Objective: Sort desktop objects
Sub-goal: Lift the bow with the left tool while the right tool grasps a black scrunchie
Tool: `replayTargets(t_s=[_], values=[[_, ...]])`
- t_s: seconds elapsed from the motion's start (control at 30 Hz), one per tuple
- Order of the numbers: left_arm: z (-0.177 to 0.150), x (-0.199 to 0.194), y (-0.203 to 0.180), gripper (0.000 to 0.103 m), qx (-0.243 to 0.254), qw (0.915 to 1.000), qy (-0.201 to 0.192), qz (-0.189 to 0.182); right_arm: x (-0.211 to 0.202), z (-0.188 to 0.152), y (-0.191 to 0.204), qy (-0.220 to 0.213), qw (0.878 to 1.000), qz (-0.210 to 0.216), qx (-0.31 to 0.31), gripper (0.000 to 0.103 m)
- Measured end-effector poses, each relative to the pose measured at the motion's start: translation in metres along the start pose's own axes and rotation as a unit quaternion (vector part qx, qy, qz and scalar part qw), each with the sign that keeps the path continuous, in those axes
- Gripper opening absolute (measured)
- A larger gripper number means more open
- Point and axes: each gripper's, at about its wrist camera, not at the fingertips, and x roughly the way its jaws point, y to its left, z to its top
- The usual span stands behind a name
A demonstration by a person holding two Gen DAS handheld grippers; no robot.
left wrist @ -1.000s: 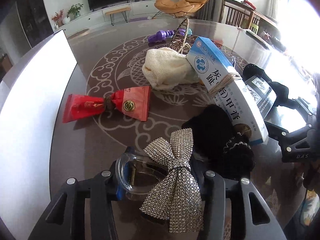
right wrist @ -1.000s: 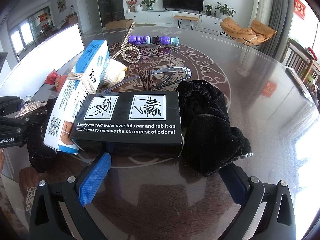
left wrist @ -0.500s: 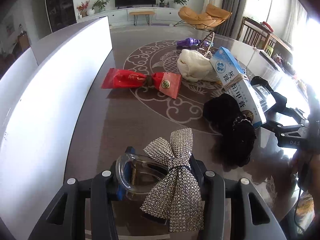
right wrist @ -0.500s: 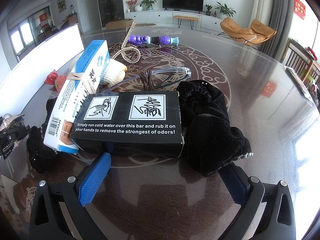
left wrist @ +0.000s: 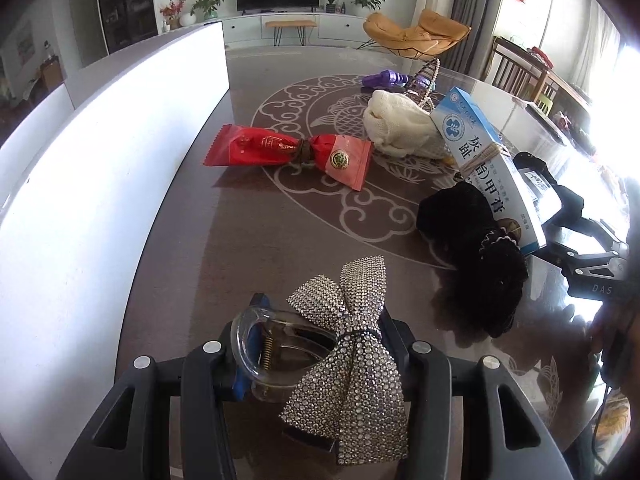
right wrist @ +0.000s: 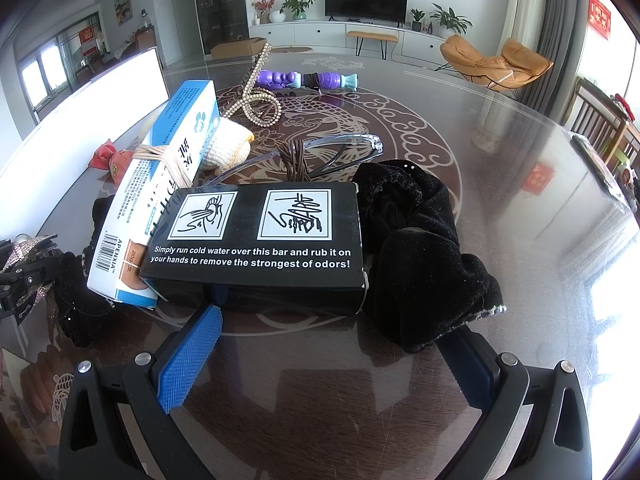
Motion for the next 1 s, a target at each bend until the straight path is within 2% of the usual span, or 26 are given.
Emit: replayTargets(t_s=[0.03, 0.13, 0.17, 0.5, 0.57, 0.63, 0.7, 0.8, 0.9, 0.93, 0.97, 1.0], values=[[0.000, 0.000, 0.000, 0.051, 0.002, 1.0000, 0.000, 0.002, 0.000, 0.000, 0.000, 0.000, 1.000, 0.000, 0.000, 0.103], [0.001, 0.002, 0.000, 0.064, 0.001, 0.9999, 0.001, 0.012, 0.000, 0.000, 0.000, 0.000, 1.000, 0.000, 0.000, 0.103], [0.001, 0.003, 0.001, 0.065, -0.001, 0.9999, 0.000, 0.013, 0.000, 0.000, 0.000, 0.000, 1.000, 0.000, 0.000, 0.103], [-0.006, -0.003, 0.012, 0.068, 0.000, 1.0000, 0.002, 0.000, -0.001, 0.000, -0.001, -0.001, 1.000, 0.004, 0.003, 0.103], [-0.008, -0.007, 0.014, 0.068, -0.001, 1.0000, -0.001, -0.006, -0.002, 0.001, -0.008, 0.004, 1.000, 0.020, 0.011, 0.103], [-0.011, -0.011, 0.016, 0.068, 0.001, 0.9999, -0.006, -0.012, -0.012, -0.001, -0.018, 0.015, 0.998, 0.045, 0.048, 0.103], [-0.014, -0.009, 0.015, 0.068, 0.005, 0.9999, -0.003, -0.015, -0.035, -0.002, -0.017, -0.003, 0.994, 0.081, 0.071, 0.103], [-0.016, -0.007, 0.010, 0.069, 0.021, 0.9998, -0.004, -0.003, -0.058, 0.007, 0.019, -0.025, 0.994, 0.099, 0.026, 0.103], [-0.018, -0.015, 0.010, 0.069, 0.022, 0.9997, -0.007, -0.003, -0.050, 0.020, 0.055, -0.032, 0.997, 0.060, -0.039, 0.103], [-0.018, -0.020, 0.011, 0.069, 0.020, 0.9997, -0.012, -0.004, -0.038, 0.025, 0.057, -0.016, 0.998, 0.051, -0.038, 0.103], [-0.018, -0.024, 0.013, 0.069, 0.018, 0.9997, -0.018, -0.005, -0.025, 0.030, 0.051, 0.005, 0.998, 0.062, -0.024, 0.103], [-0.019, -0.028, 0.016, 0.069, 0.014, 0.9997, -0.021, -0.005, -0.026, 0.035, 0.044, -0.018, 0.998, 0.058, -0.015, 0.103]])
